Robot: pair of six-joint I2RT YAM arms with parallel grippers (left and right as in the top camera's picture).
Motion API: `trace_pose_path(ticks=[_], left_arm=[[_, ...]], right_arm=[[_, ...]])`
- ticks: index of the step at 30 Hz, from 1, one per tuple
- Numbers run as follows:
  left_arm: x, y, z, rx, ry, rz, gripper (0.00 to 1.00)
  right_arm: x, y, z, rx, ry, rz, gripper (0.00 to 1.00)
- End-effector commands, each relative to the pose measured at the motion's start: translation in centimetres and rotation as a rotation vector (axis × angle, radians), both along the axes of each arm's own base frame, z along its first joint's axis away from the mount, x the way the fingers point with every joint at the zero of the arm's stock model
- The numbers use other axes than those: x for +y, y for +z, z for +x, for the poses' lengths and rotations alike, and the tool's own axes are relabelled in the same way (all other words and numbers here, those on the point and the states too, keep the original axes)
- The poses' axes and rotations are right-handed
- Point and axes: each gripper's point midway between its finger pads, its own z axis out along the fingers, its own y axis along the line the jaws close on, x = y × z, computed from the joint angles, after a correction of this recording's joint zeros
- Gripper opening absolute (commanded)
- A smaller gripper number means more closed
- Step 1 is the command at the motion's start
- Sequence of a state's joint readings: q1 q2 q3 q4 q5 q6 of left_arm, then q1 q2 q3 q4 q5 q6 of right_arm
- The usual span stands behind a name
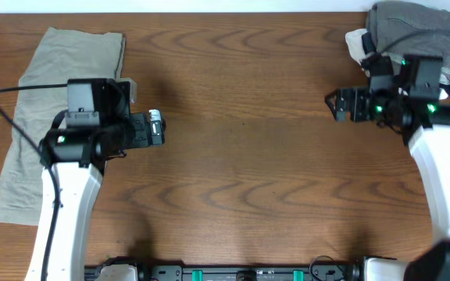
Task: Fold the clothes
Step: 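Reach the left gripper to the khaki shorts and grasp the fabric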
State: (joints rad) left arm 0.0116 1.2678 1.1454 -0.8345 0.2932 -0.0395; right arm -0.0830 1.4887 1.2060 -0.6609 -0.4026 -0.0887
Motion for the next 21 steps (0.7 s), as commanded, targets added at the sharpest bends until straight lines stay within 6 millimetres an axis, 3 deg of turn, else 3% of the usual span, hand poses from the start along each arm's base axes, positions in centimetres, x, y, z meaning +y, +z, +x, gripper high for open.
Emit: trace_pose_path(ticks=[1, 6, 11, 12, 15, 21], left_arm=[[-0.5, -0.9, 0.6, 0.035, -0.036, -0.022, 0.98], [0.6, -3.6, 1.0, 0.12, 0.008, 0.023, 0.98], [6.4, -7.3, 0.7, 0.279, 0.372, 0.131, 0.98], [7.6, -8.2, 0.6, 0.31, 0.422, 0.143, 0.98], [10.0, -9.9, 0.1, 0.373, 0.493, 0.159, 0.98], [14.3, -12.4, -0.8, 0.444, 0.628, 0.144, 0.98]], right_arm=[[2.3, 0.5, 1.3, -0.032, 0.104, 0.065, 0.99], [4.9, 1.0, 1.8, -0.061, 0.214, 0.216, 0.99], [4.9, -0.1, 1.9, -0.034, 0.201, 0.184, 0.99], [4.8, -0.5, 1.8, -0.019, 0.19, 0.164, 0.95], [5.0, -1.0, 1.5, 0.005, 0.186, 0.138, 0.89], [6.2, -1.9, 1.1, 0.028, 0.195, 0.064, 0.88]])
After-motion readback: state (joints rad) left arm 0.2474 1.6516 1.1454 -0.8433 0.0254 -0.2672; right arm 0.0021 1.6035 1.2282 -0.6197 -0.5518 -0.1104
